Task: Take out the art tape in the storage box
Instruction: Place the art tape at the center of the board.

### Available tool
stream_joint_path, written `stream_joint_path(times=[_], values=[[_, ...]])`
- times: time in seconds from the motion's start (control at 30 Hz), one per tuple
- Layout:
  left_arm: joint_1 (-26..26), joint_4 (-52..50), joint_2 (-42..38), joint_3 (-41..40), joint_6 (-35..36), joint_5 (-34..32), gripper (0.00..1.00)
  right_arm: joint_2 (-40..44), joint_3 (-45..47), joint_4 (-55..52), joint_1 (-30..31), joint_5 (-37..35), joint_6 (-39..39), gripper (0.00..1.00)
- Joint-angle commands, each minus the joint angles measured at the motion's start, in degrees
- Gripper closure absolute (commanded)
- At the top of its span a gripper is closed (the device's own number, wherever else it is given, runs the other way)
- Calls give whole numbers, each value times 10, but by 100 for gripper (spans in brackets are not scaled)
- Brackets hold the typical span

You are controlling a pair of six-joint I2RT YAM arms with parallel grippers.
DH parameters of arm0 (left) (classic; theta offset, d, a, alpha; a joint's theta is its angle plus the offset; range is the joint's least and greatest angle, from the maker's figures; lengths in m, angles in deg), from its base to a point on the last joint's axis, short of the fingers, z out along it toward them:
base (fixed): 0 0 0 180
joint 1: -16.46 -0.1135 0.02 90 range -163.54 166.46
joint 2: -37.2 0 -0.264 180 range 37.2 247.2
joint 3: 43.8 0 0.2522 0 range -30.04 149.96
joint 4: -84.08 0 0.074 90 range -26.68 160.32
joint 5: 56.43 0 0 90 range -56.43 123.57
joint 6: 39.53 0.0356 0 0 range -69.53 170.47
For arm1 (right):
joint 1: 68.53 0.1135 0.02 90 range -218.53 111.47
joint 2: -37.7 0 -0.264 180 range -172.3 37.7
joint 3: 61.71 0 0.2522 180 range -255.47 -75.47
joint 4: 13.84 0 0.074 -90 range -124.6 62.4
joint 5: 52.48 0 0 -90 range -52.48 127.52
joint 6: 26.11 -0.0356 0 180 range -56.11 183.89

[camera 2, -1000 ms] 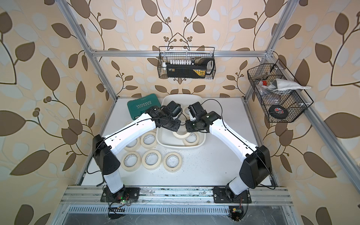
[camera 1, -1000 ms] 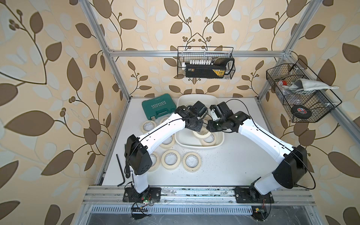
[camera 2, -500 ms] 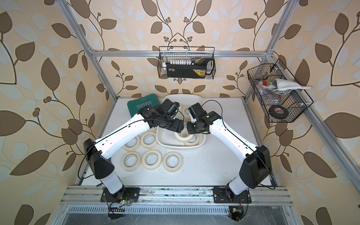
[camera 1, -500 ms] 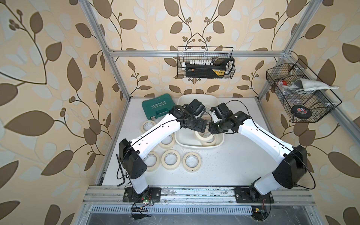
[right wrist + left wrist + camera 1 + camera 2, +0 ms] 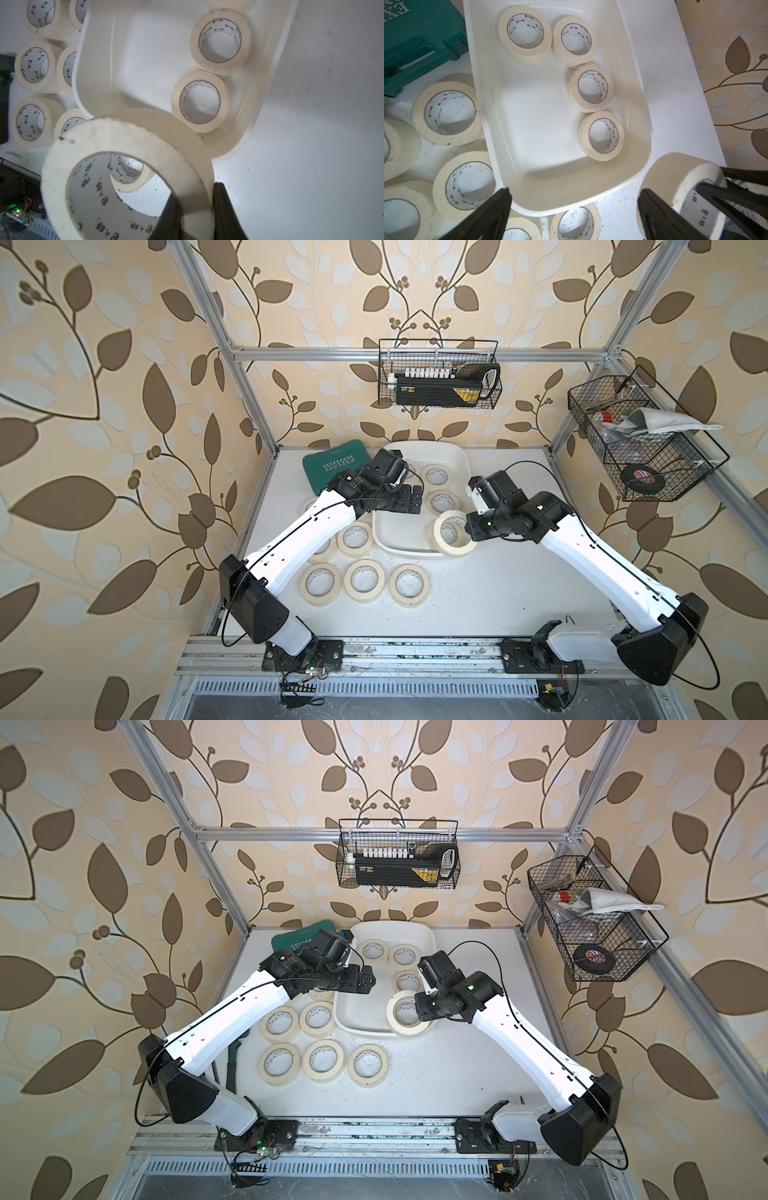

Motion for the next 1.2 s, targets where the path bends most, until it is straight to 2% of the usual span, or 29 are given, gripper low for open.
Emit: stream_joint_path(times=[0.0,0.23,0.37,0.73,1.17], values=[[-7,15,4,-3,-8,14,1,20,32,-41,26,-21,-36,100],[-13,11,19,-4,-11,23,1,82,161,2,111,-7,-132,100],[-14,11,21,-7,-12,23,1,84,210,14,135,-8,-166,100],[-15,-7,30,-1,-12,27,1,40,285,139,137,-52,-176,100],[-15,-13,38,0,-12,34,1,-50,302,175,137,-103,-187,100]])
